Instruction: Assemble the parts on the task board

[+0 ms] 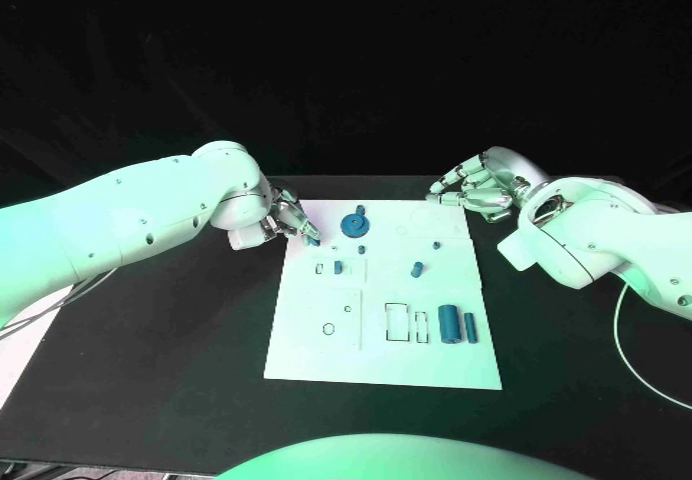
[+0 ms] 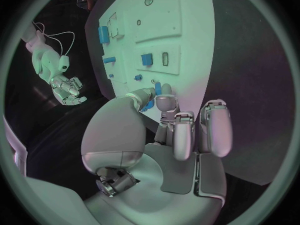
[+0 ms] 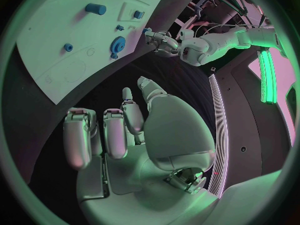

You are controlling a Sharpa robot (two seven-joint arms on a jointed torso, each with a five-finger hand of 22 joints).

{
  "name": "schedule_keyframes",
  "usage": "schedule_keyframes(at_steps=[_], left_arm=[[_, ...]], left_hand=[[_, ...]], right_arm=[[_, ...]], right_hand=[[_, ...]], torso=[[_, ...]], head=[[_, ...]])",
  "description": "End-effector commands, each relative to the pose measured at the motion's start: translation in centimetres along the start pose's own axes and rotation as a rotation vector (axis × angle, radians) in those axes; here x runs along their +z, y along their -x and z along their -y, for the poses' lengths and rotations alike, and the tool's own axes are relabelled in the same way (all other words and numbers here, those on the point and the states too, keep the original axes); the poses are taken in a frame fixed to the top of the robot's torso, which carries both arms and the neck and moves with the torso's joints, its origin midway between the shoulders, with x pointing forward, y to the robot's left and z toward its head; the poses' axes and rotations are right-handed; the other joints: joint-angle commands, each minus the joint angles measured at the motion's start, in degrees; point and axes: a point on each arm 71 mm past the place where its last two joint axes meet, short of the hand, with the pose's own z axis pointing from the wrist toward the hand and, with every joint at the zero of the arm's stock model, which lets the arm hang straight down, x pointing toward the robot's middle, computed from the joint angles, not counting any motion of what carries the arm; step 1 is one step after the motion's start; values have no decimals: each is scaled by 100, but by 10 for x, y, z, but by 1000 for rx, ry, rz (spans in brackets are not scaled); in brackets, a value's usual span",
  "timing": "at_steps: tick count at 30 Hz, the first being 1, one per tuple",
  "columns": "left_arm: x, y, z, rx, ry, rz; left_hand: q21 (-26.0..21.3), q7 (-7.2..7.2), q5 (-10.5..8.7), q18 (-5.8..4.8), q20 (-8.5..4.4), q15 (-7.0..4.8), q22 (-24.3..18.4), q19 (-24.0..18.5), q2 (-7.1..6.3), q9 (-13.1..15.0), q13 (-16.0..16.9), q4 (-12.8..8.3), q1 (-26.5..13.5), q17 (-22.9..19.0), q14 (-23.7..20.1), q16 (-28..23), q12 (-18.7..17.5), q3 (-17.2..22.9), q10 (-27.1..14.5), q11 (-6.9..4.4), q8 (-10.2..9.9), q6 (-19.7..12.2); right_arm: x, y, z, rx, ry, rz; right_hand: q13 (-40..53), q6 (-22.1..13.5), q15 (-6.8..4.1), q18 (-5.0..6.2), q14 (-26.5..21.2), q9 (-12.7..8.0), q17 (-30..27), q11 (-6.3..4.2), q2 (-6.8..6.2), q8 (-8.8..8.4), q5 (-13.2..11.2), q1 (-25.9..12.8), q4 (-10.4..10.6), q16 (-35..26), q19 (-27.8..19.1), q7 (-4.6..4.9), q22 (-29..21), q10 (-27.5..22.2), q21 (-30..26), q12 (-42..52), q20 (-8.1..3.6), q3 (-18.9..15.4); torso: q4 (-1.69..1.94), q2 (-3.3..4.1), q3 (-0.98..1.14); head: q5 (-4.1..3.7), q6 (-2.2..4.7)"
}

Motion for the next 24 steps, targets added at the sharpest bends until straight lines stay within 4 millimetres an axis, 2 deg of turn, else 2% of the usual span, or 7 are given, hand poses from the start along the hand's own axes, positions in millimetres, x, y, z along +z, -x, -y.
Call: schedule_keyframes(at_steps=[1, 8, 19, 24], left_arm=[[-3, -9, 2, -15, -44, 17], [-5, -21, 0, 78, -60, 43], [-1, -32, -2, 150, -64, 50], [0, -34, -3, 181, -59, 32]], left_hand=[[45, -15, 49, -54, -36, -47, 959, 248, -5, -8, 9, -932, -81, 1506, 604, 17, 42, 950, 48, -8, 28, 56], [60, -19, 60, -58, -38, -48, 971, 254, -16, -14, 48, -960, -106, 1506, 604, 17, 72, 967, 69, -12, 28, 70], [79, -26, 73, -63, -40, -50, 987, 263, -23, -34, 74, -1007, -139, 1506, 604, 17, 90, 1004, 92, -18, 22, 101], [91, -30, 108, -67, -42, -52, 998, 268, -35, -56, 74, -1052, -176, 1506, 604, 17, 86, 1038, 105, -22, 11, 128]], right_arm=[[0, -2, -1, -5, 7, -15], [0, -2, 0, -5, 7, -15], [0, -2, 0, -6, 7, -17], [0, -2, 0, -6, 7, -18]], right_hand=[[15, -39, 49, 82, 312, 7, -2, -7, 8, 33, 37, 44, 13, -31, -11, 8, 168, -17, -25, -7, 15, -10], [15, -42, 49, 81, 312, 12, -4, -8, 9, 36, 68, 52, 14, -33, -10, 7, 169, -17, -25, -8, 15, -12], [14, -43, 49, 82, 312, 14, -5, -8, 9, 37, 79, 54, 14, -34, -10, 7, 168, -18, -26, -10, 14, -12], [15, -45, 48, 81, 313, 16, -3, -8, 8, 39, 96, 58, 15, -33, -10, 7, 169, -18, -26, -9, 14, -13]], torso=[[5, 1, -4], [15, 2, -10], [-6, 16, -15], [-7, 14, -5]], head=[[-1, -6], [-1, -9], [10, -25], [16, -43]])
